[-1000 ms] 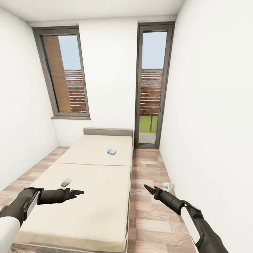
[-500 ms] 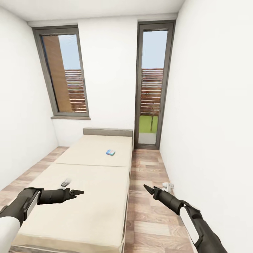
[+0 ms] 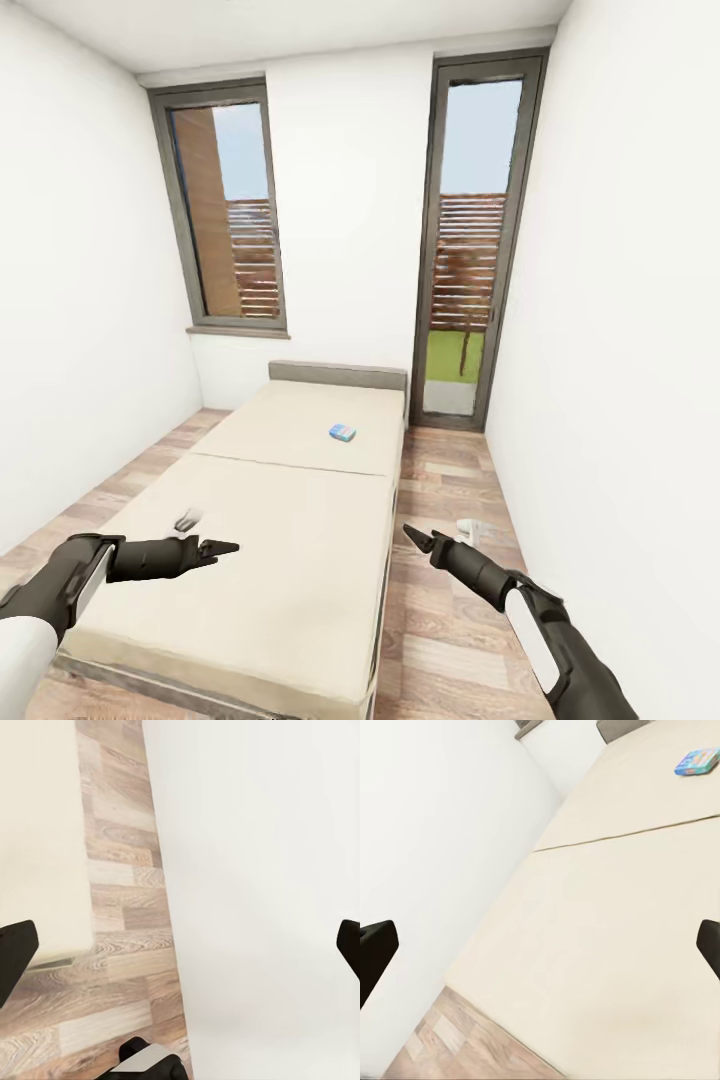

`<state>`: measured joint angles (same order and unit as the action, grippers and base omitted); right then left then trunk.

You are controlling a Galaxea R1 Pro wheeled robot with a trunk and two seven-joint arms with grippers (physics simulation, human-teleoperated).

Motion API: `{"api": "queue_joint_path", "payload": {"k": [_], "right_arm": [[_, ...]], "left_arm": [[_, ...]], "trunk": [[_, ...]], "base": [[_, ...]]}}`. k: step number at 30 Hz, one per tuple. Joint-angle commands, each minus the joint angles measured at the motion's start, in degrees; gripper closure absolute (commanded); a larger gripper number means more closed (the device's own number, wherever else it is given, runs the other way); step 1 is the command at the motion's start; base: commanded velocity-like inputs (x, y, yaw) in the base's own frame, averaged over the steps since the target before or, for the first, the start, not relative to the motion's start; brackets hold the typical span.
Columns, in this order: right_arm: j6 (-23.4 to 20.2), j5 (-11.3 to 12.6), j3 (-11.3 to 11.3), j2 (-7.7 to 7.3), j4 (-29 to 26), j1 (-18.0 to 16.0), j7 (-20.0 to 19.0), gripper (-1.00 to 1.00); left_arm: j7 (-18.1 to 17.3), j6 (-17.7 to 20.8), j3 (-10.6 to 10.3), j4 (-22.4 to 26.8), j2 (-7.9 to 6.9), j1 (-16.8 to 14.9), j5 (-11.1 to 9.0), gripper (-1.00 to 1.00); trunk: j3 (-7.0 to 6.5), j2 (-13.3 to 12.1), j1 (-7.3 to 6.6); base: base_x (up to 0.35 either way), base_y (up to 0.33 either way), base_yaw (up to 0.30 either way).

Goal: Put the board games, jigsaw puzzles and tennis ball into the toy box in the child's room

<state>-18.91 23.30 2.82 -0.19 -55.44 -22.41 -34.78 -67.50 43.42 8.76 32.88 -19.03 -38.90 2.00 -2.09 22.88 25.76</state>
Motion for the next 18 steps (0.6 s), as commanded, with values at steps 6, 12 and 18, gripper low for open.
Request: {"api": "queue_joint_path", "payload": {"k": [6, 12, 18], "right_arm": [[-0.51, 0.54, 0.08, 0.01, -0.02, 0.00, -0.11, -1.00], [-0.51, 0.52, 0.04, 0.02, -0.03, -0.01, -0.11, -1.00], [-0.48, 0.50, -0.91, 0.02, -0.02, 0.00, -0.06, -1.00]], "left_arm": [[-0.26, 0.53, 0.20, -0.01, 0.04, -0.04, 0.20, -1.00], [-0.26, 0.53, 0.20, -0.01, 0.04, -0.04, 0.19, -1.00], [-0.26, 0.52, 0.20, -0.01, 0.04, -0.04, 0.19, -1.00]], "trunk": [[0.03, 0.04, 0.02], [0.03, 0.04, 0.02], [0.03, 0.04, 0.02]], "base": [[0.000, 0.120, 0.277], [0.000, 0.051, 0.279], [0.000, 0.007, 0.279]]}}
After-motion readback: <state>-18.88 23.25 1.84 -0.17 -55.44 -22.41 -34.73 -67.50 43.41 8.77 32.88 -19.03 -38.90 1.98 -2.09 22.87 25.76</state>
